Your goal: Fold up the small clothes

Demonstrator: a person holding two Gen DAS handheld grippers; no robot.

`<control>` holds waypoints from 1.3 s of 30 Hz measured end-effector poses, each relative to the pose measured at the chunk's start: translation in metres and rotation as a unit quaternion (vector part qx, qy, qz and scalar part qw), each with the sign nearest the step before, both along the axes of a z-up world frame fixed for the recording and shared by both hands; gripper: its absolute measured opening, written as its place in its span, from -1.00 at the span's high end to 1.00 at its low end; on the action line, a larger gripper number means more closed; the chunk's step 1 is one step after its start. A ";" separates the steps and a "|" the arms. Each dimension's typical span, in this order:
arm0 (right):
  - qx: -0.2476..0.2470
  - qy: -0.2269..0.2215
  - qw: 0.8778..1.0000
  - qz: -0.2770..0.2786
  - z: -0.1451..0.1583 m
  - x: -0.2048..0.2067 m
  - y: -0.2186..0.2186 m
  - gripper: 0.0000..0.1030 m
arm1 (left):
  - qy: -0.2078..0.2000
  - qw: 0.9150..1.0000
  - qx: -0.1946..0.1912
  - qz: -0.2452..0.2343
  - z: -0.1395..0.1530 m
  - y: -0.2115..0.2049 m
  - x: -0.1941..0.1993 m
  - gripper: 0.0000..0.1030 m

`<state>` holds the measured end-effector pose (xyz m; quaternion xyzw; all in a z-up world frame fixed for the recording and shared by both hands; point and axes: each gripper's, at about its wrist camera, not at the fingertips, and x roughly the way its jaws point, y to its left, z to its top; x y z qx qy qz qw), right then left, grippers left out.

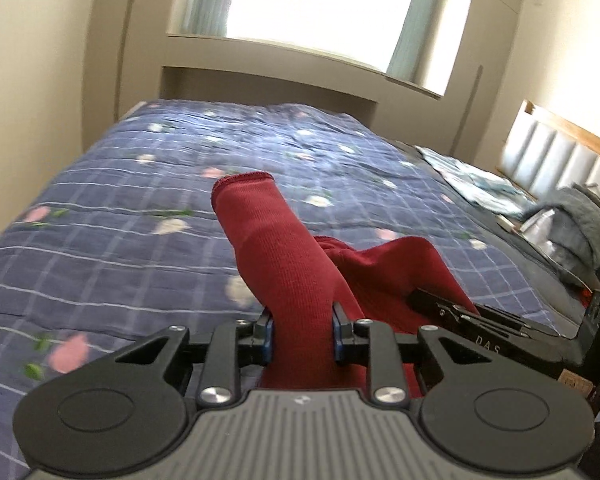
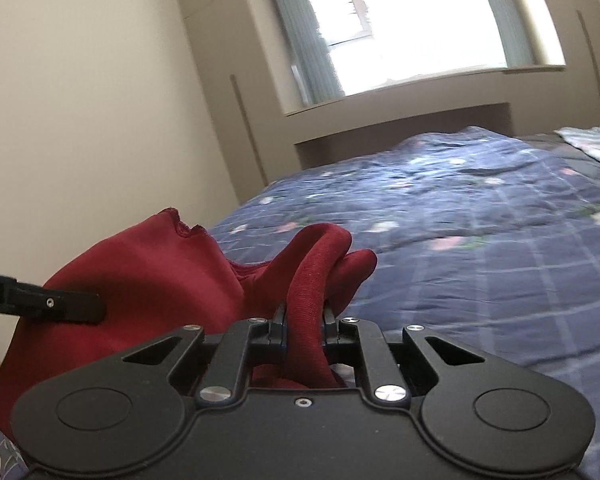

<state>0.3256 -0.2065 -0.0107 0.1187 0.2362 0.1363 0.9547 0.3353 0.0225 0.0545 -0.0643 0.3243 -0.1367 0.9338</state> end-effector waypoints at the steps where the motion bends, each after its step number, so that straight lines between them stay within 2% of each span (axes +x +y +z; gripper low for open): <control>1: -0.004 -0.002 1.000 0.003 0.000 0.002 0.010 0.73 | -0.002 1.000 -0.002 0.005 -0.001 0.009 0.001 0.45; 5: -0.022 -0.003 1.000 0.009 -0.005 0.008 0.046 0.73 | 0.002 1.000 -0.015 0.023 -0.019 0.044 0.007 0.45; 9: -0.036 0.024 0.999 0.008 -0.019 0.015 0.063 0.73 | 0.051 0.997 -0.034 0.046 -0.051 0.063 0.012 0.42; 12: -0.040 0.041 0.998 -0.004 -0.026 0.016 0.062 0.71 | 0.075 0.994 -0.042 0.066 -0.072 0.075 0.011 0.34; 16: -0.039 0.053 0.998 -0.007 -0.028 0.018 0.060 0.55 | 0.085 0.991 -0.064 0.078 -0.079 0.087 0.008 0.25; 21: -0.050 0.060 0.997 -0.028 -0.029 0.016 0.058 0.21 | 0.081 0.992 -0.039 0.091 -0.073 0.082 0.000 -0.10; 22: -0.052 0.060 0.996 -0.032 -0.028 0.015 0.058 0.04 | 0.082 0.992 -0.036 0.094 -0.072 0.081 -0.002 -0.16; 23: -0.055 0.059 0.996 -0.037 -0.027 0.013 0.058 -0.08 | 0.082 0.991 -0.034 0.096 -0.070 0.080 -0.002 -0.31; 24: -0.057 0.058 0.996 -0.041 -0.026 0.012 0.056 -0.36 | 0.082 0.991 -0.034 0.098 -0.068 0.080 -0.004 -0.44; 25: -0.056 0.055 0.996 -0.044 -0.024 0.009 0.055 -0.54 | 0.078 0.991 -0.035 0.100 -0.065 0.080 -0.007 -0.49; 29: -0.053 0.043 0.996 -0.049 -0.011 -0.004 0.050 -0.73 | 0.063 0.992 -0.030 0.109 -0.053 0.078 -0.019 -0.71; 31: -0.052 0.031 0.997 -0.053 -0.002 -0.012 0.048 -0.93 | 0.051 0.992 -0.024 0.112 -0.043 0.075 -0.027 -0.82; 33: -0.046 0.014 0.997 -0.057 0.010 -0.023 0.045 -0.99 | 0.038 0.992 -0.019 0.117 -0.033 0.072 -0.035 -0.96; 39: -0.043 -0.030 0.997 -0.059 0.047 -0.062 0.040 -0.99 | -0.003 0.991 0.005 0.132 -0.003 0.061 -0.070 -0.99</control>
